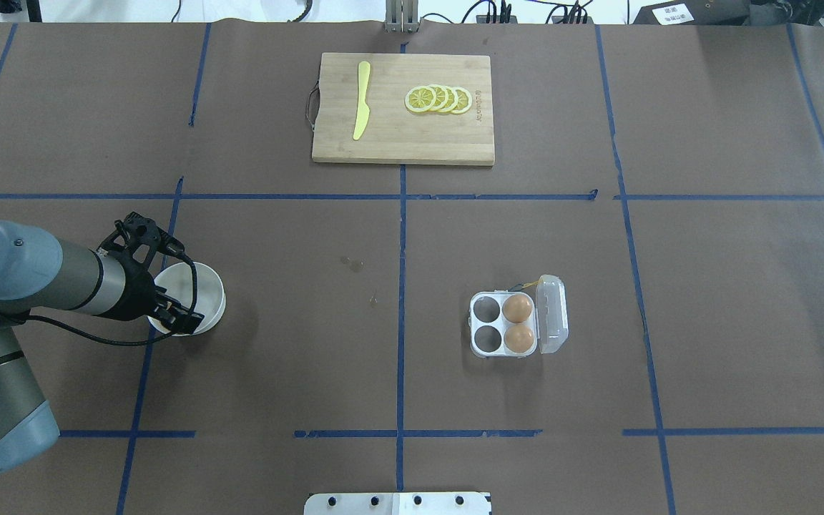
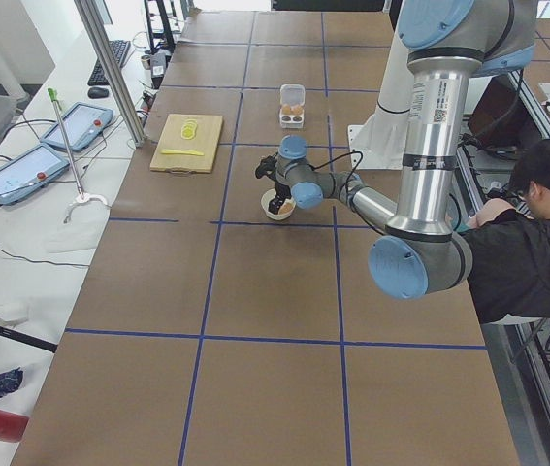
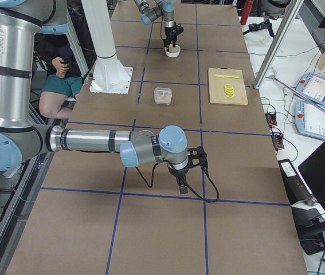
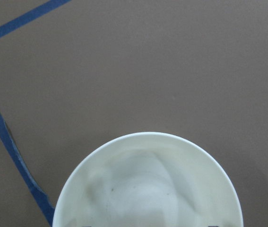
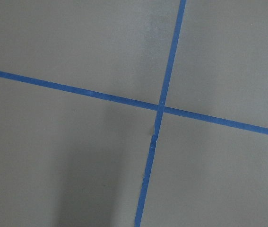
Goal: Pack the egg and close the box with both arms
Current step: 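Lift the egg out of the bowl and carry it toward the carton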
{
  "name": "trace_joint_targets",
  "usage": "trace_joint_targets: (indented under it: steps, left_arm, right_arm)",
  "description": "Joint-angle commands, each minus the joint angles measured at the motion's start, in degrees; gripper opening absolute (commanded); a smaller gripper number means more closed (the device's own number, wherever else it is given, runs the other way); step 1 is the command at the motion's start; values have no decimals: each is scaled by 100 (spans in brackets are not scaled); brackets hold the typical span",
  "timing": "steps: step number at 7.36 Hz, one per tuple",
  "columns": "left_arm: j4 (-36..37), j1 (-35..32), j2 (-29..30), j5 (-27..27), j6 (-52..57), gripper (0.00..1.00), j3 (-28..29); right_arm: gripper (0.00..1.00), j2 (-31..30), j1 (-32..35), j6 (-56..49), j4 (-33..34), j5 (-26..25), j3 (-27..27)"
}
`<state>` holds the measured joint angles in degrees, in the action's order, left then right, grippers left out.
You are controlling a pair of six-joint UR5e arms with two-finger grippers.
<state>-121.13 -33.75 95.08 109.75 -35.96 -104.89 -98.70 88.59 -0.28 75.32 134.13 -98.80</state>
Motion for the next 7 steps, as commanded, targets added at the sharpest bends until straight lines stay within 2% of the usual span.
trace_joint_targets:
  steps: [1,4,5,6,7]
  left_arm:
    - [1,53,-7,-138,1,86,83]
    - [1,132,-15,-138,1,87,91]
    - [1,141,-7,-138,1,83,83]
    - [1,141,-7,-138,10,68,91]
    - [10,141,-7,-147,10,67,83]
  right_arm:
    - [100,0,0,-7,0,-1,1]
    - [100,0,0,2,0,-10,1]
    - [100,0,0,2,0,-10,-8]
    - [100,0,0,2,0,-10,-8]
    - [100,0,0,2,0,-10,-8]
